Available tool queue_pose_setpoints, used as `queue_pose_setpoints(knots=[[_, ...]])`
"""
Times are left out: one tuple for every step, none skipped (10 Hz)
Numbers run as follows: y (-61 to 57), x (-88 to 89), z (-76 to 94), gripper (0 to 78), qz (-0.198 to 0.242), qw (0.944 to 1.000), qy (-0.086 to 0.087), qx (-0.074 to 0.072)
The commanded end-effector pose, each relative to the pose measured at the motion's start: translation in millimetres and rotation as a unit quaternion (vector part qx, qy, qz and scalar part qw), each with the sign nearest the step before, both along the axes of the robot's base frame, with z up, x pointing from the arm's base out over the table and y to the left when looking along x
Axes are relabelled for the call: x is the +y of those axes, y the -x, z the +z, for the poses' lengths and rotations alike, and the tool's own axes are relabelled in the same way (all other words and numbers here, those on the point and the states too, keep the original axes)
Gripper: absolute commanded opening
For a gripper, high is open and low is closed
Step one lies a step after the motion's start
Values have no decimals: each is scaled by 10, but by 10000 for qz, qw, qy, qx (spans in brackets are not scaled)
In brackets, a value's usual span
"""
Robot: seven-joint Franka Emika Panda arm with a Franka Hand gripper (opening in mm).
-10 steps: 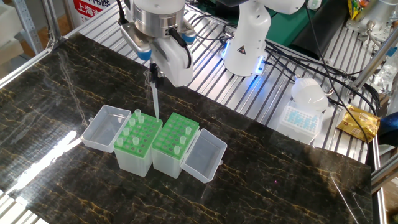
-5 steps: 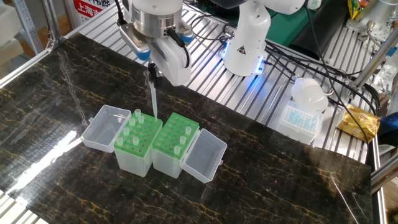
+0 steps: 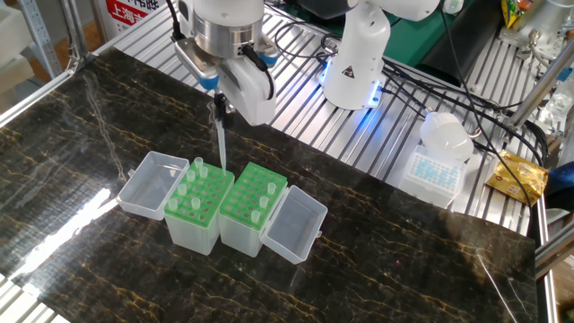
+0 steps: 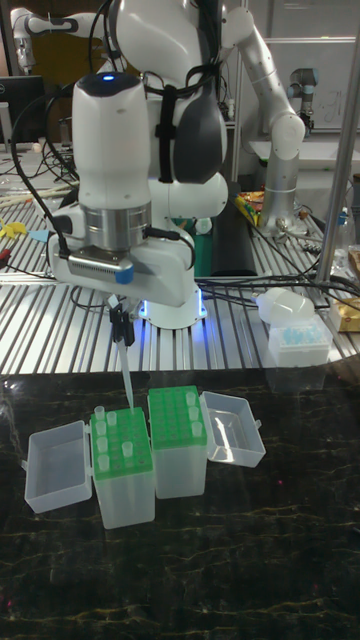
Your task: Transfer all large pipette tips from one holder to another
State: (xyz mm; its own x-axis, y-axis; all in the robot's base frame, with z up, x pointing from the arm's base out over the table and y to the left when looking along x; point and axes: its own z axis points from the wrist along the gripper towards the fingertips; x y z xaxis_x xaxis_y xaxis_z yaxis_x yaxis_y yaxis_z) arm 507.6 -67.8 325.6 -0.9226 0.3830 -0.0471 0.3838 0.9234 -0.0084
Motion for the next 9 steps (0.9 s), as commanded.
queue_pose_setpoints(knots=[[32,-15,-29,12,-7,10000,-10,-31],[40,-27,-59,12,2,10000,-17,-48],[42,-33,-86,12,-8,10000,-40,-53],[44,-28,-106,12,-18,10000,-40,-27],[45,-26,-111,12,-23,10000,-46,-22],[55,0,-161,12,-66,10000,-52,-13],[62,12,-184,12,-68,10000,-52,10],[63,21,-201,12,-90,9999,-53,13],[63,26,-208,12,-82,9999,-63,41]])
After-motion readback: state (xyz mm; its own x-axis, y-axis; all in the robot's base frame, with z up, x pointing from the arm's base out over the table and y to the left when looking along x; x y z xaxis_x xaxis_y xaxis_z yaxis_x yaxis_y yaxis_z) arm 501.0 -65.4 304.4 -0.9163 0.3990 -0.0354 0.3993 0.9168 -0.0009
